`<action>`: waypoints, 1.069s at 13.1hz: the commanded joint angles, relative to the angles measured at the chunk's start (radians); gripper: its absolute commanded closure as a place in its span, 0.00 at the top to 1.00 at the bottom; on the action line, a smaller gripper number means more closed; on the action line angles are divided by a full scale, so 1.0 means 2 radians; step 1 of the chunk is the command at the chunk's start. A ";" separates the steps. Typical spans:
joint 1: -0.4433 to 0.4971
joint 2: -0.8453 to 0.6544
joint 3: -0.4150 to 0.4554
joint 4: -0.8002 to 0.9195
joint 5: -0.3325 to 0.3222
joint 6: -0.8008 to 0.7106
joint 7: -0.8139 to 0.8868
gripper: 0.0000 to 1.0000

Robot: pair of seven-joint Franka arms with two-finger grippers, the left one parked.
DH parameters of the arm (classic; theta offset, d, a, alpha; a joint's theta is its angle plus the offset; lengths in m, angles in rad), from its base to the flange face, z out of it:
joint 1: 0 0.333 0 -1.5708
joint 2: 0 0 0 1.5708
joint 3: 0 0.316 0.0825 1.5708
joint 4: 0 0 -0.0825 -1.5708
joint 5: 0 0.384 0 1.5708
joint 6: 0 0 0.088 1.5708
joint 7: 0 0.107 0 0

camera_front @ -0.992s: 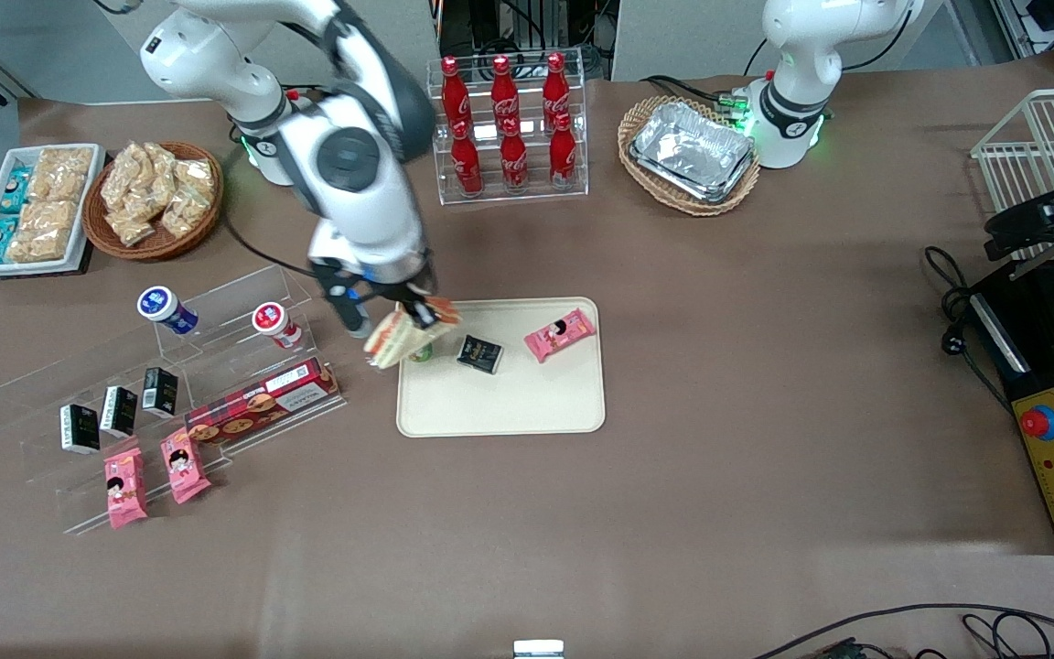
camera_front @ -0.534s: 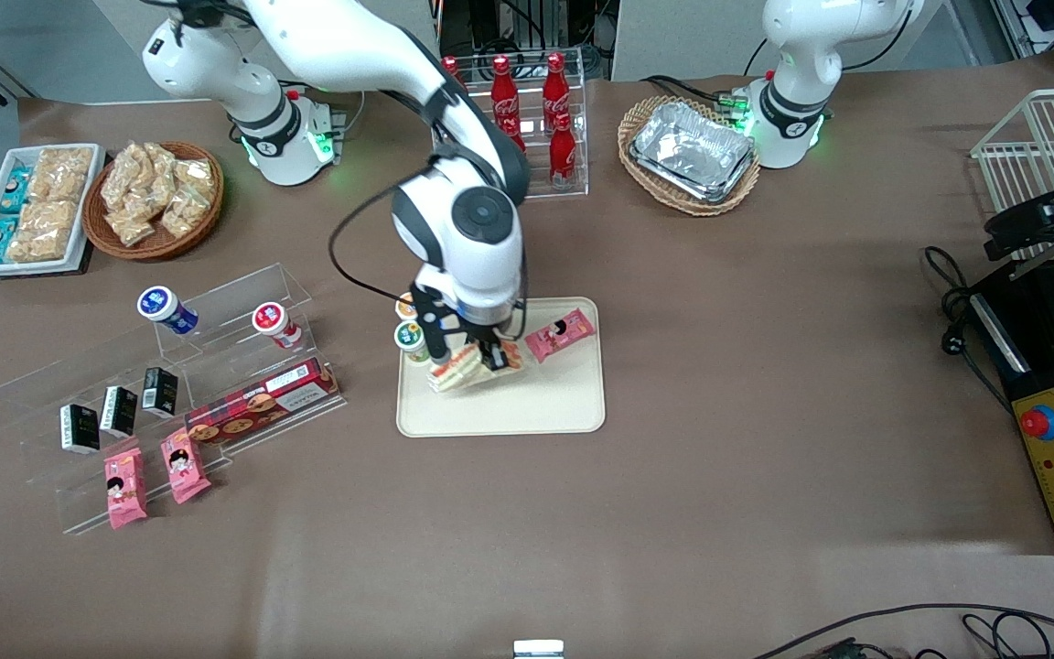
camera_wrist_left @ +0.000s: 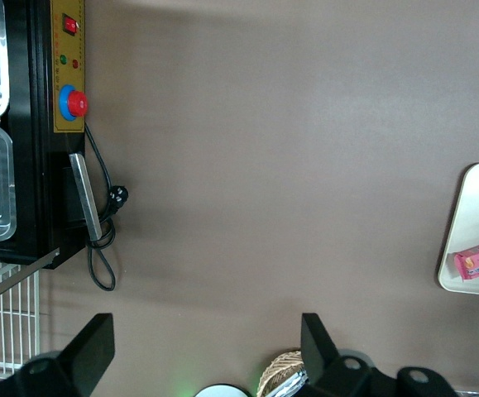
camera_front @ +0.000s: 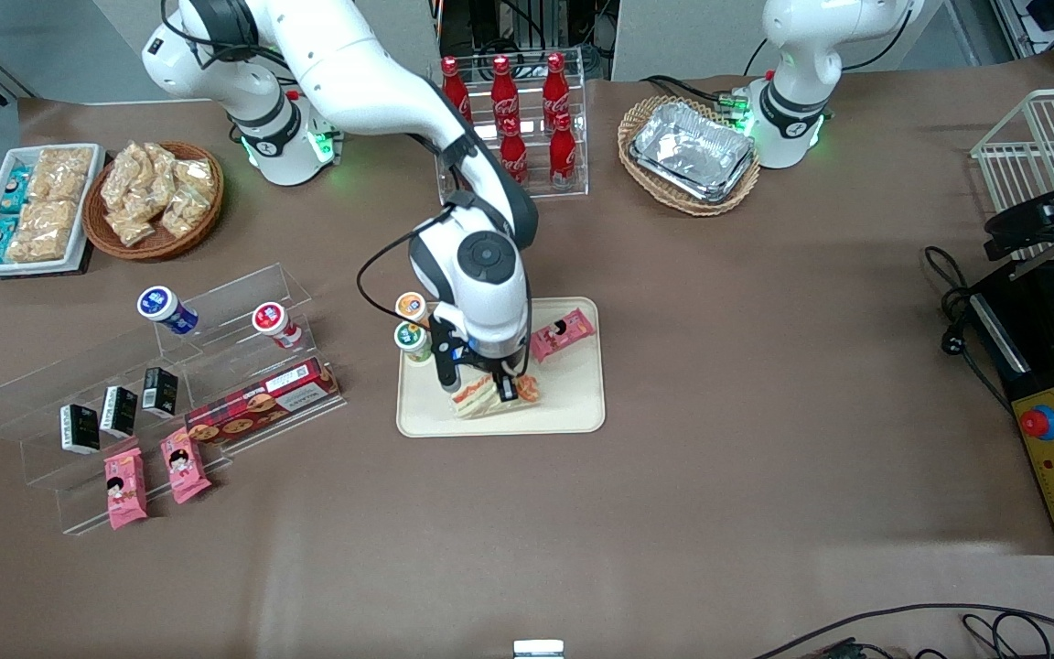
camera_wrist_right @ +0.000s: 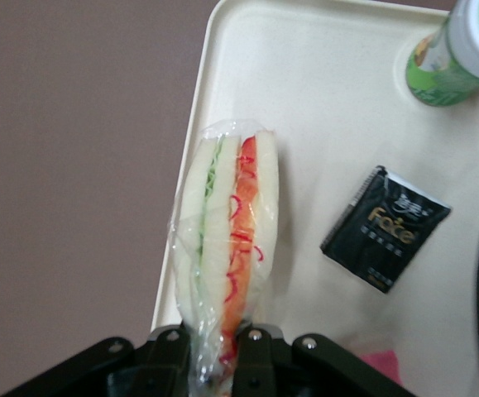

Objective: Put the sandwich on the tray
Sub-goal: 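Lower the sandwich flat onto the tray and open the right gripper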

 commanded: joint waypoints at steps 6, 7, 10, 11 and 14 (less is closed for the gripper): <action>-0.023 0.044 -0.005 0.021 0.044 0.036 0.064 0.77; -0.027 0.044 -0.005 0.022 0.044 0.038 0.070 1.00; -0.028 0.026 -0.005 0.022 0.043 0.028 0.035 1.00; -0.029 0.009 -0.005 0.022 0.046 0.018 0.024 1.00; -0.023 -0.045 -0.005 0.018 0.041 -0.068 -0.046 1.00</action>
